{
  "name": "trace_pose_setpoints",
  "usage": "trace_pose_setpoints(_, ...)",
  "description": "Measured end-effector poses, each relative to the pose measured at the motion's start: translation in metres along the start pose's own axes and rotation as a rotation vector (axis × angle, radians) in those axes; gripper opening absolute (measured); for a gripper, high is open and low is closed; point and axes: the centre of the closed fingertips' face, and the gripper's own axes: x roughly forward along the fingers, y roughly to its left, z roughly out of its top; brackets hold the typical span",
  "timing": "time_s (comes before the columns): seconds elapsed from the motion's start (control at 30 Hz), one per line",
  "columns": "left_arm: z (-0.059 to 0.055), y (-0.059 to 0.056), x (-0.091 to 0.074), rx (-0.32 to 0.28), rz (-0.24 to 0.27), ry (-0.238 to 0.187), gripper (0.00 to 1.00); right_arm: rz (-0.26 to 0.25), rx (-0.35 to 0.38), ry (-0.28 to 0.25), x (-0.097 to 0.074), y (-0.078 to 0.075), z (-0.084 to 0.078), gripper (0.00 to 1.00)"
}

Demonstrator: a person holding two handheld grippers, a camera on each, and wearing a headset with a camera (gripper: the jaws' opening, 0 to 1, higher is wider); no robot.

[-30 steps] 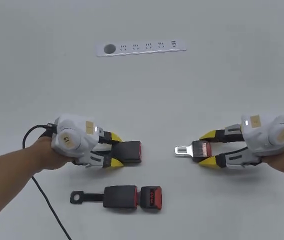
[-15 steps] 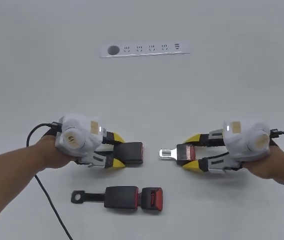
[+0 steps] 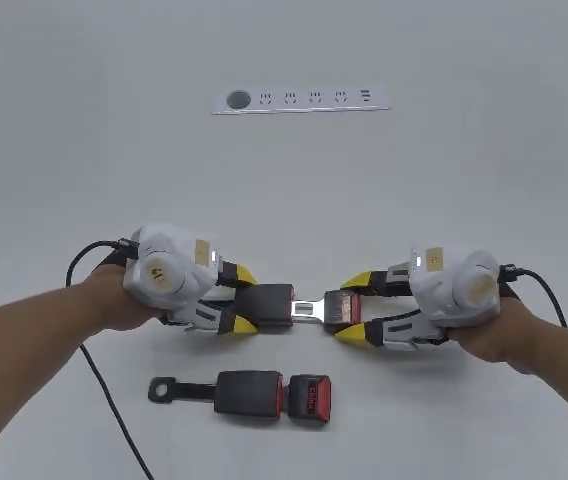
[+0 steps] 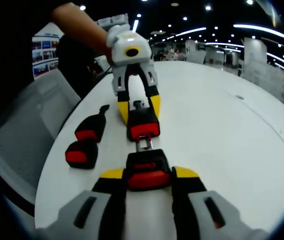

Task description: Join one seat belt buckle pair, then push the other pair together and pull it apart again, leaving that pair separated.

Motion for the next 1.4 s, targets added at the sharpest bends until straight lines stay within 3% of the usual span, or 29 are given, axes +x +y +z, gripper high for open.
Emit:
trace_pose_setpoints(0.3, -0.001, 0.0, 0.001, 0.02, -0.01, 0.013, 0.33, -0.008, -0.006, 0.012, 0.013, 0.003, 0.008, 0.35)
trace_pose_setpoints(0.8, -0.004, 0.001, 0.003, 0.032, -0.014, 0.01, 0.32, 0.004, -0.009, 0.056, 0.016, 0.007, 0.009, 0.34)
trace_pose_setpoints(0.93, -0.004, 0.002, 0.004, 0.029, -0.013, 0.01, 0.32, 0.0, -0.002, 0.055, 0.029, 0.01, 0.017, 0.34)
trace_pose_setpoints(1.4, -0.003, 0.001, 0.004, 0.025, -0.013, 0.019, 0.32, -0.024, 0.012, 0.102, 0.03, 0.007, 0.017, 0.34)
